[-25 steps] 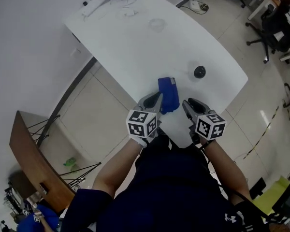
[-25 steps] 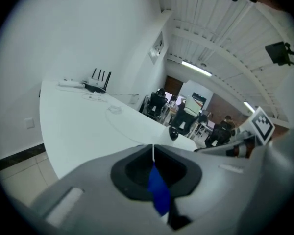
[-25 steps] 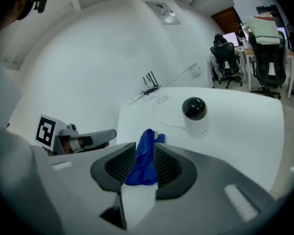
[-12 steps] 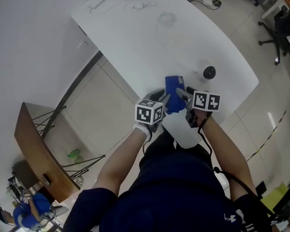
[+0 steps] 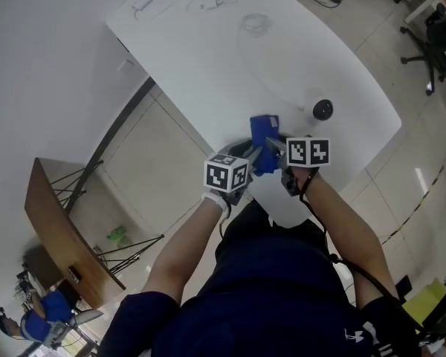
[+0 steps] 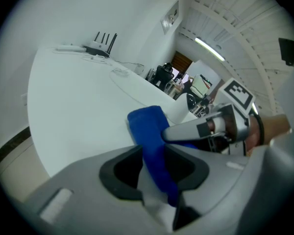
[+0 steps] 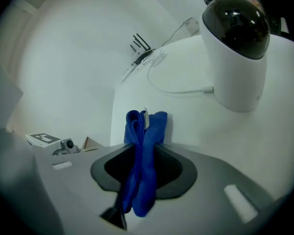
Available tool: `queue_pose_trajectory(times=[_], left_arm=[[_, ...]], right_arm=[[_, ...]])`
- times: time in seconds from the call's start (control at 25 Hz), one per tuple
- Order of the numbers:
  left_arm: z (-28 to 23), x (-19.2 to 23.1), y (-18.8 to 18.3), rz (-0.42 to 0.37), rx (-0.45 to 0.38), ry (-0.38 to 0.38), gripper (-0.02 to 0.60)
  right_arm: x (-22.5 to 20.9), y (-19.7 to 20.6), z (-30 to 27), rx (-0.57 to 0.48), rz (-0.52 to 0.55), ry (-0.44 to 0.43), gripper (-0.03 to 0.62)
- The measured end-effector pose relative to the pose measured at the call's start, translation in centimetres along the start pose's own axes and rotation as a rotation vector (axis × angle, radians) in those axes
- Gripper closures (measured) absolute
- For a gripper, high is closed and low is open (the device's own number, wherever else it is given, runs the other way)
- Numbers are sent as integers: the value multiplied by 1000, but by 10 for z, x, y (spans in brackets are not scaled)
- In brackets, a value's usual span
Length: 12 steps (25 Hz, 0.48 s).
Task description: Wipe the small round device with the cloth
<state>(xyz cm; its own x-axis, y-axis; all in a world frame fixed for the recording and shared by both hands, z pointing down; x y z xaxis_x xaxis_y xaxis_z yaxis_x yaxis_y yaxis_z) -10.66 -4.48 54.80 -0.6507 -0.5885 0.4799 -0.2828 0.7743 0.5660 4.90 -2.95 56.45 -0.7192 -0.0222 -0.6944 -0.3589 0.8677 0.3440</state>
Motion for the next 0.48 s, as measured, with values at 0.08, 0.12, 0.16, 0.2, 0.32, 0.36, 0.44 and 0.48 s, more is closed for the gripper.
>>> queue_pose_trajectory(times=[0.08, 0.12, 0.16, 0.2, 0.32, 0.36, 0.44, 0.48], left_arm=[[3, -1, 0, 7, -17, 12, 443], [5, -2, 0, 9, -31, 21, 443], [8, -4, -2, 11, -50, 30, 443], [11, -6, -6, 14, -73, 40, 443], [20, -12, -20, 22, -150, 65, 443], [22, -14, -25, 21, -172, 70, 443], [22, -21, -33, 7, -203, 75, 443], [21, -24, -38, -7, -213, 78, 443]], right_arm=[[3, -1, 5, -35, 16, -40, 491], [5, -2, 10, -59, 36, -51, 496], [8, -4, 16, -85, 65, -52, 497], [11, -7, 22, -109, 102, -45, 499], [21, -17, 45, -178, 249, 7, 499], [23, -20, 54, -203, 301, 36, 499], [27, -27, 74, -254, 411, 104, 497], [28, -29, 84, -279, 464, 138, 497]])
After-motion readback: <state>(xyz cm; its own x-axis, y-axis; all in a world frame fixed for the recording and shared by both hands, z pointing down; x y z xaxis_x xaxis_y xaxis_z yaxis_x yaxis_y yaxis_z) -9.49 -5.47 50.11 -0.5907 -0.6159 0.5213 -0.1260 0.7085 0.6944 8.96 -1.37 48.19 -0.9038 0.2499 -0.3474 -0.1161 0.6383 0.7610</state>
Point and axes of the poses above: the fingertips, and each gripper's own axes: z backward along the fingers, x to its left, y out of its underside, the point moved 9 cm from there along z, backward along the fingers, and after that the axes turned 2 degrees about -y, right-handed, at the moved point
